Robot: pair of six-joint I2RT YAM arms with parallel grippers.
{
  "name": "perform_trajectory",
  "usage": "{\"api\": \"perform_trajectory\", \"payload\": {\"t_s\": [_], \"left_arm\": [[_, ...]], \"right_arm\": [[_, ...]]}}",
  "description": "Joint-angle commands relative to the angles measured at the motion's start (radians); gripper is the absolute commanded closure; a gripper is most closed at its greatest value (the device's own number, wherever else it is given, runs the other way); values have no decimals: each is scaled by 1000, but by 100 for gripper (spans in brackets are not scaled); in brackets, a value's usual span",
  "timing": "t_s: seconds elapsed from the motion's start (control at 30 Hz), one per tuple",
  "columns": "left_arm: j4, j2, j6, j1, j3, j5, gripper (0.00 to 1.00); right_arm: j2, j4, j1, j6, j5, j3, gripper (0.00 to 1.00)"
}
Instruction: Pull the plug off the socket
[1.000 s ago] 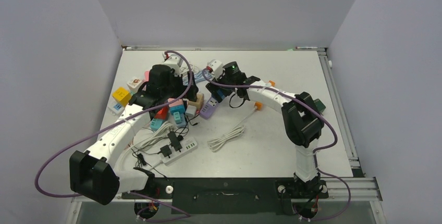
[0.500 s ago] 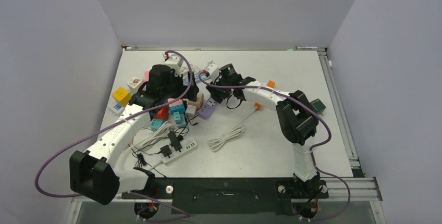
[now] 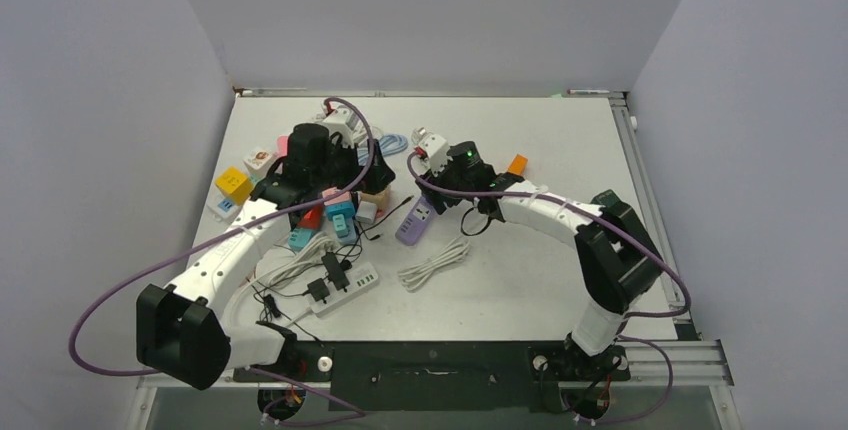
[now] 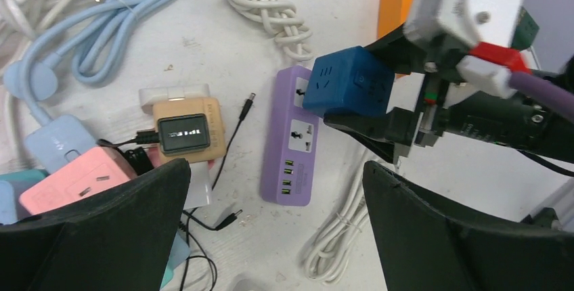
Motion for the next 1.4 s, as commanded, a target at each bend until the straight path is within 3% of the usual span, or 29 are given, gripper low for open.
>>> {"api": "perform_trajectory", "payload": {"t_s": [0.0, 0.27, 0.57, 0.73, 0.93, 1.23, 1.37], "left_arm": [[88, 32, -49, -24, -6, 132, 4], [107, 161, -124, -80, 0, 254, 2], [105, 172, -121, -80, -6, 213, 1], [100, 179, -116, -85, -5, 202, 1], [89, 176, -107, -90, -1, 188, 1], [69, 161, -105, -91, 8, 178, 1], [66, 154, -112, -91, 8, 181, 1]], "right_arm": [[-167, 161, 3, 73, 35, -80, 95], [-287, 249, -4, 133, 45, -230, 95], [-325, 255, -14, 147, 40, -253, 95], [-350, 207, -57, 235, 84, -227, 95], [-387, 37, -250, 435, -17, -170, 95], [-412, -229, -590, 527, -194, -110, 95], [-457, -363, -641, 514, -66, -92, 95]]}}
